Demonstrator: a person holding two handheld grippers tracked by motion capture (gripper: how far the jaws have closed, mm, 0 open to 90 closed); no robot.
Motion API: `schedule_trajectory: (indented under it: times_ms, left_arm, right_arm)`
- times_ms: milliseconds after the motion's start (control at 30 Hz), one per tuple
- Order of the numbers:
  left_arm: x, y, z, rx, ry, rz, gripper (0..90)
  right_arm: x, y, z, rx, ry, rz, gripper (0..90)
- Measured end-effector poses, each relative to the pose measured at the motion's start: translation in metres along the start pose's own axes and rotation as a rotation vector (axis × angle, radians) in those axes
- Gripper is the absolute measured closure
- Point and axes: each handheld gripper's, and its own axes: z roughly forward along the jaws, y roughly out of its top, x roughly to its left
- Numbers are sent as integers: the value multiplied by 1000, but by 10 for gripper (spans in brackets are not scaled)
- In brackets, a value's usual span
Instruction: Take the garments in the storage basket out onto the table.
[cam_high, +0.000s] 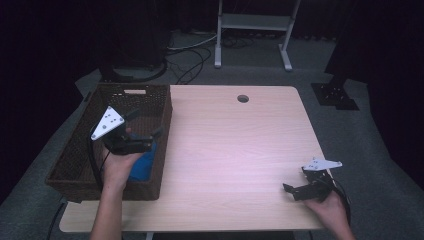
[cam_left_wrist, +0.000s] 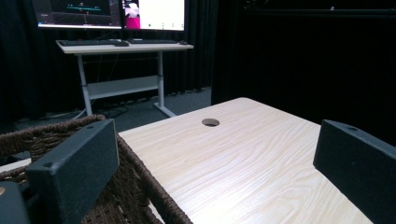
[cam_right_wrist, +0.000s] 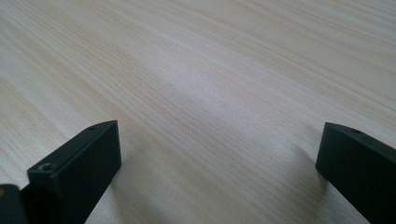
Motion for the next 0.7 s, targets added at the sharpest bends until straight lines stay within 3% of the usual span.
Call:
schedule_trajectory:
  times_ms: [700]
  left_arm:
    - [17,0,-13,-7,46,-6,0]
  right_arm:
    - [0,0,0,0,0,0,0]
